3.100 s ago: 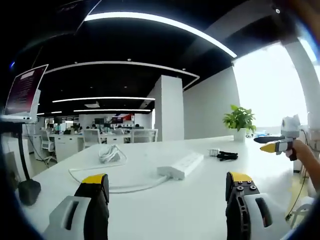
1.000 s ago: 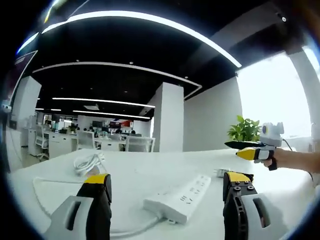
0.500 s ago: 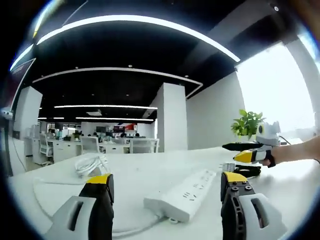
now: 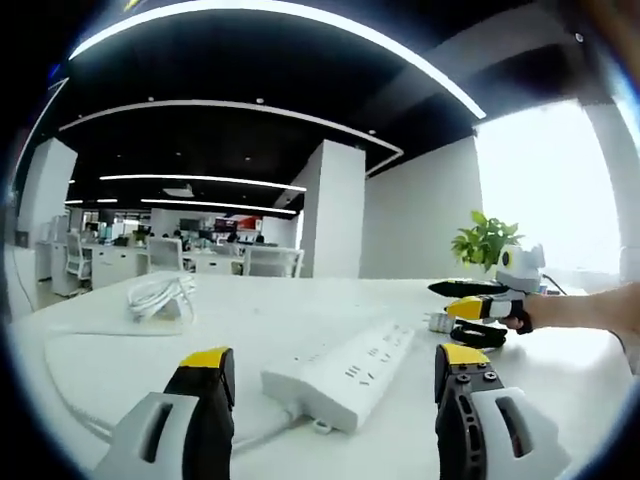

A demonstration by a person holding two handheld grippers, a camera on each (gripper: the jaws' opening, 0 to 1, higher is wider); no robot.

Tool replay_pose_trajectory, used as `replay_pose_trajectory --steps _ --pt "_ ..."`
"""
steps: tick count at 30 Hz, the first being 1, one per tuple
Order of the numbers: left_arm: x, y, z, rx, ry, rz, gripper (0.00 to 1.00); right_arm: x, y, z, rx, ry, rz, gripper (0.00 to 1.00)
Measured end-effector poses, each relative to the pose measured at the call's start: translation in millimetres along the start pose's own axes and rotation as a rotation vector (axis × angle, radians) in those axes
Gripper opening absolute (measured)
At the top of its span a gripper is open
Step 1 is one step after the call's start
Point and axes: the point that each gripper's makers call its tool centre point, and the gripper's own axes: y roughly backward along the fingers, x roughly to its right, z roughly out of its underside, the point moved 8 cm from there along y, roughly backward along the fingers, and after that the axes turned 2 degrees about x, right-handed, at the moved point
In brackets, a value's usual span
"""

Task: Straighten the power strip on the desk, plug the charger into it

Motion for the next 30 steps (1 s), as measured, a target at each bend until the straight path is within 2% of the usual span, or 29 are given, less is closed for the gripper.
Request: replay_pose_trajectory --steps 6,10,15,19,22,25,30 --pt "0.0 -3 7.0 -0.051 0.009 0.008 0.79 -1 -4 2.1 -0.012 -0.012 -0.021 0.64" --pt "-1.7 -4 12.0 -0.106 0.015 0.010 0.76 -3 -8 4.7 -0.040 -0.007 -0.031 0.60" --pt "-3.8 -5 13.8 -0.120 0.016 0.010 0.70 -7 -12 8.9 -0.110 0.005 -0.060 0.59" --pt "-1.7 -6 14.9 -0.132 0.008 0.037 0.62 -9 -14 10.8 -0.136 -0.011 -0.086 0.57" --pt "-1.6 -9 17.1 -0.147 0.001 0.041 0.64 -9 -17 11.6 -0.155 0.002 -0.097 0.57" --pt "-6.0 -12 20.8 -0.187 0.019 0.030 0.64 -11 -19 13.4 -0.181 -0.001 -0.118 0.57" --pt "-10.9 -13 21.0 -0.190 0.028 0.017 0.62 -15 -24 17.0 -0.218 -0.001 -0.155 0.57"
